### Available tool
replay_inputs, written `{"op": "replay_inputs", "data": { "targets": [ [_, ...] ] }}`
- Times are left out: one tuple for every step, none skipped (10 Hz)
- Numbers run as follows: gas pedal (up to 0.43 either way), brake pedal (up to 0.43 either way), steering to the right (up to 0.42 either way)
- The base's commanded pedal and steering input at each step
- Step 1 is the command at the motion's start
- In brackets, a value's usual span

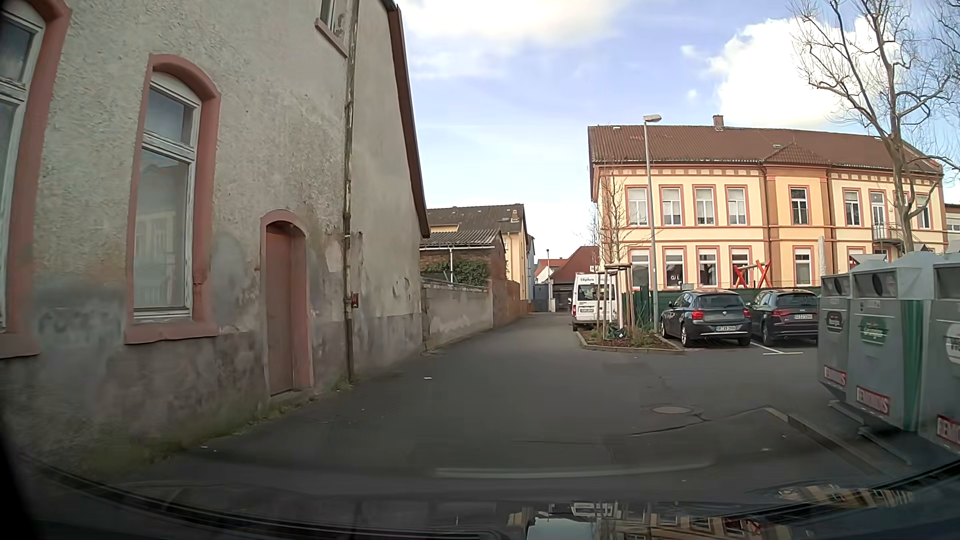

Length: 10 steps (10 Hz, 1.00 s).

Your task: Follow the waypoints while adhering to traffic rules and regulations

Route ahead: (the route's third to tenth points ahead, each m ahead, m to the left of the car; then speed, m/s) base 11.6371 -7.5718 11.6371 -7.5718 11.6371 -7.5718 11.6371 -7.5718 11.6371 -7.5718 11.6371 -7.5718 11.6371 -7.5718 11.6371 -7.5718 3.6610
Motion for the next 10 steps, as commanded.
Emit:
{"op": "replay_inputs", "data": {
  "targets": [
    [0.000,0.000,-0.009],
    [0.000,0.000,-0.004],
    [0.000,0.000,-0.003],
    [0.000,0.000,-0.003],
    [0.000,0.000,-0.002],
    [0.000,0.000,-0.001],
    [0.000,0.000,0.000],
    [0.000,0.000,0.000],
    [0.000,0.000,0.010],
    [0.000,0.000,0.023]
  ]
}}
